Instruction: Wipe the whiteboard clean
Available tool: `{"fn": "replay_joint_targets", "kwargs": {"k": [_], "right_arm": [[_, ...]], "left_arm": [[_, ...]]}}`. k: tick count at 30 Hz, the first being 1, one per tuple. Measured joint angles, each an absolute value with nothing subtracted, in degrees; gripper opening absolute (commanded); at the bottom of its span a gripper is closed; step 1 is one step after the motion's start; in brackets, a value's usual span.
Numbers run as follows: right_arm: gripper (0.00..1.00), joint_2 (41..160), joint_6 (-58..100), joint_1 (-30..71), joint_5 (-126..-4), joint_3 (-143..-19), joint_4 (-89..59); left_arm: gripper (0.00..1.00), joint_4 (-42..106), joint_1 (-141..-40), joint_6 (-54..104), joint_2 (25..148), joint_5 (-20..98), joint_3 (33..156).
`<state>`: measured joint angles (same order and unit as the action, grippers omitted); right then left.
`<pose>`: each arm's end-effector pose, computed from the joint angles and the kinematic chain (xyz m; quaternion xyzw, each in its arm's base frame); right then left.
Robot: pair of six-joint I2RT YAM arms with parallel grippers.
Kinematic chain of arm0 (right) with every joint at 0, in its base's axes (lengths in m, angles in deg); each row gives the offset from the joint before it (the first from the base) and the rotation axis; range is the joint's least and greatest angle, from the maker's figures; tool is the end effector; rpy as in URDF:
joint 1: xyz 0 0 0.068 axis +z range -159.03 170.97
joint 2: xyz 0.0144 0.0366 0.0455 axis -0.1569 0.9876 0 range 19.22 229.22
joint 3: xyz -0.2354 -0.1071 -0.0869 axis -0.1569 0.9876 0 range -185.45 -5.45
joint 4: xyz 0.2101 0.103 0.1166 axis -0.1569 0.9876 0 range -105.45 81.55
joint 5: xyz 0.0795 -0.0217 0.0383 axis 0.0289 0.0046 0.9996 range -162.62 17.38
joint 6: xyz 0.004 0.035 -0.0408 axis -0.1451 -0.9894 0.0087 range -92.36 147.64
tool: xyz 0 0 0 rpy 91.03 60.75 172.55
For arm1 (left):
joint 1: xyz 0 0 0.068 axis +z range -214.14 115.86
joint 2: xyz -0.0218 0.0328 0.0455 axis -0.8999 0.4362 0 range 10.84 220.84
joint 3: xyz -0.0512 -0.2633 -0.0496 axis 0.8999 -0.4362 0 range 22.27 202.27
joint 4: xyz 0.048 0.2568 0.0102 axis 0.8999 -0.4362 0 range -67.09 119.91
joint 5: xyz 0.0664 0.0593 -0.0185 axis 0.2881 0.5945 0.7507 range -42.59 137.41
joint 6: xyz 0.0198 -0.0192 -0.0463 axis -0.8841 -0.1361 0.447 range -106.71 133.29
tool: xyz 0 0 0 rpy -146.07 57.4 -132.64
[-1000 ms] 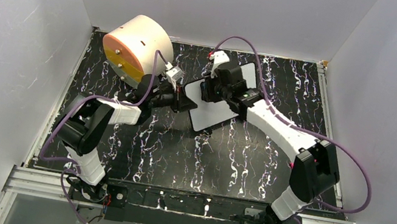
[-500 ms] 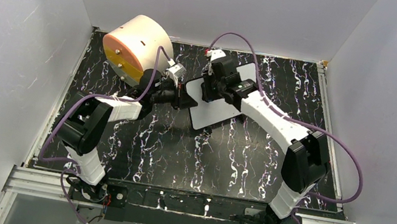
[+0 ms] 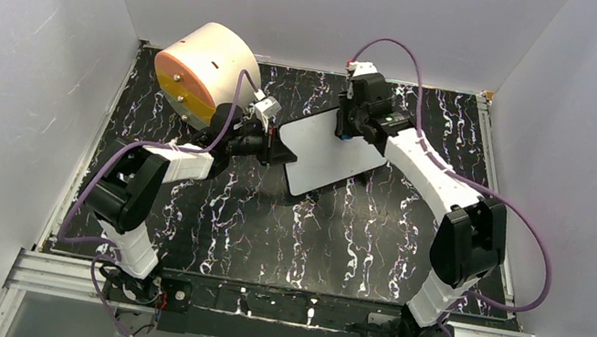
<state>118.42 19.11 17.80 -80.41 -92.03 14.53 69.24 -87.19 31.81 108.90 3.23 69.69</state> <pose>0.3545 0.1737 0.3052 -0.1182 0.9063 0.0625 0.4010 0.3183 -0.1623 0.2039 0.2665 0.7066 -0.4804 0.4460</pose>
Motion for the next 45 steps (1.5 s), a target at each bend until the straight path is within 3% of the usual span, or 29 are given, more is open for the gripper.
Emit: {"fn": "replay_joint_targets", "kwargs": {"k": [12, 25, 32, 45], "right_arm": [[0.1, 120.12, 24.53, 32.4, -83.87, -93.72, 14.39], [0.08, 121.94, 37.16, 39.22, -88.78, -93.24, 14.15], [0.08, 124.36, 33.29, 39.77, -93.2, -96.99, 17.91], [0.09, 123.18, 24.05, 34.0, -85.07, -97.48, 19.95]], "left_arm": [[0.0, 67.32, -86.71, 31.7, 109.42, 2.22, 70.66], [0.0, 65.79, -86.47, 31.01, 109.75, 1.48, 71.38], [0.0, 65.72, -86.45, 31.09, 109.75, 1.61, 71.38], [0.0, 65.96, -86.49, 31.25, 109.77, 1.74, 71.38]]}}
